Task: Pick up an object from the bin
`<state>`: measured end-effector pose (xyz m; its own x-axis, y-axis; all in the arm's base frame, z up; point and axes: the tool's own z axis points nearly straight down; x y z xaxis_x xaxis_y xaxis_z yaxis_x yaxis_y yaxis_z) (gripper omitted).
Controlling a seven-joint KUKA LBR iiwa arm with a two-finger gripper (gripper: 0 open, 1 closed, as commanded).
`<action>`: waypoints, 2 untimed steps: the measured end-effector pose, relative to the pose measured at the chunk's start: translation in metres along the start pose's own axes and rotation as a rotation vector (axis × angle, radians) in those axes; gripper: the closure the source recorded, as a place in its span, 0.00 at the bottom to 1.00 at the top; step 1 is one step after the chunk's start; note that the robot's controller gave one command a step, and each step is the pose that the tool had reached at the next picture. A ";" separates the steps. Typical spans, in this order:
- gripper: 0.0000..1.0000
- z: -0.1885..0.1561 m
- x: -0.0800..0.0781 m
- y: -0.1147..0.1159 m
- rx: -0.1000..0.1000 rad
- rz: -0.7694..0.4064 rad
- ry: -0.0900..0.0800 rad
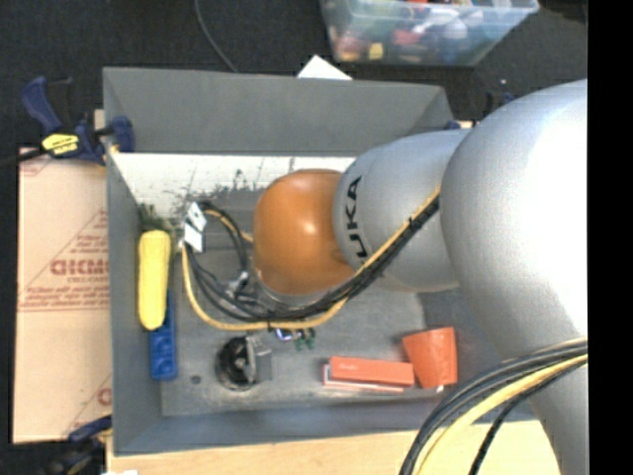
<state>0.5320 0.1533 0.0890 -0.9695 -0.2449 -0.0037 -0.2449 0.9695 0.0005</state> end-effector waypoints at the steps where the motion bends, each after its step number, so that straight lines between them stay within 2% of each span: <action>1: 0.00 -0.039 0.003 0.001 0.001 -0.079 -0.007; 2: 0.00 -0.010 0.031 0.027 0.000 -0.203 0.009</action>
Offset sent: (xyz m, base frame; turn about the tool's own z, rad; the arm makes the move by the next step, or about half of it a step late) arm -0.0362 0.0188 0.0110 -0.2017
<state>0.4950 0.1719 0.0984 -0.9003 -0.4353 0.0048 -0.4353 0.9003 0.0010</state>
